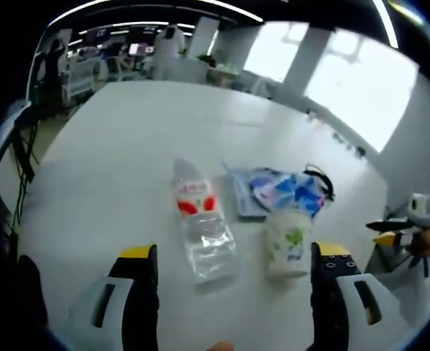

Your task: Arrange the tabletop items into an orderly group along one side of the table until the central work area is clear of visible clutter.

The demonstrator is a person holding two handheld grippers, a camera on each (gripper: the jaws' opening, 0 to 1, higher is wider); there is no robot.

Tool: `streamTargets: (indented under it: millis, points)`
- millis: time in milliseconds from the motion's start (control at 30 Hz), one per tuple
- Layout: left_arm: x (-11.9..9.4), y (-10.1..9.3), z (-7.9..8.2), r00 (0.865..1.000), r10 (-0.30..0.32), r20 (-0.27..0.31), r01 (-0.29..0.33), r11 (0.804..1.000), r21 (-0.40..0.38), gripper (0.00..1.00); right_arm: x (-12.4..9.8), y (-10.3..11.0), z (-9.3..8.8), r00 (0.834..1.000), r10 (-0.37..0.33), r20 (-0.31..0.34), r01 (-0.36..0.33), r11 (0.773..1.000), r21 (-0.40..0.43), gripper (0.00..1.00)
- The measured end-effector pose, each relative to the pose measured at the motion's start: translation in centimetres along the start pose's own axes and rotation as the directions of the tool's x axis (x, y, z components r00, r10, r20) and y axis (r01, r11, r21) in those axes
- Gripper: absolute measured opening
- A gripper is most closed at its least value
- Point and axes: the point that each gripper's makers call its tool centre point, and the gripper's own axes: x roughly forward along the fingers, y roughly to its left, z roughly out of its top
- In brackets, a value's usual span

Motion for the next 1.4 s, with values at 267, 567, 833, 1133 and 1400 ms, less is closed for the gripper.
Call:
streamTargets:
  millis: [267, 567, 833, 1133, 1400]
  points:
    - [1.2, 0.6, 0.3, 1.0, 0.005, -0.023, -0.005, 1.0, -0.011, 0.82, 0.7, 0.0, 0.0, 1.0, 0.004, -0.001, -0.004, 1.0, 0.012, 0.54]
    - [2.5, 1.8, 0.8, 0.997, 0.041, -0.068, -0.042, 0.999, -0.014, 0.8, 0.8, 0.1, -0.8, 1.0, -0.006, -0.015, 0.006, 1.0, 0.006, 0.52]
    - [4.0, 2.0, 1.0, 0.994, 0.053, -0.095, -0.056, 0.998, -0.019, 0.79, 0.5, 0.2, -1.0, 1.0, -0.005, -0.013, 0.006, 1.0, 0.03, 0.51]
    - [5.2, 2.3, 1.5, 0.991, 0.069, -0.118, -0.071, 0.997, -0.01, 0.79, 0.4, 0.0, -1.7, 1.0, -0.018, -0.016, 0.019, 0.999, 0.05, 0.49]
    - [5.9, 2.8, 1.5, 0.985, 0.101, -0.14, -0.102, 0.995, -0.003, 0.79, 0.4, 0.0, -2.1, 1.0, -0.014, -0.022, 0.016, 0.997, 0.072, 0.48]
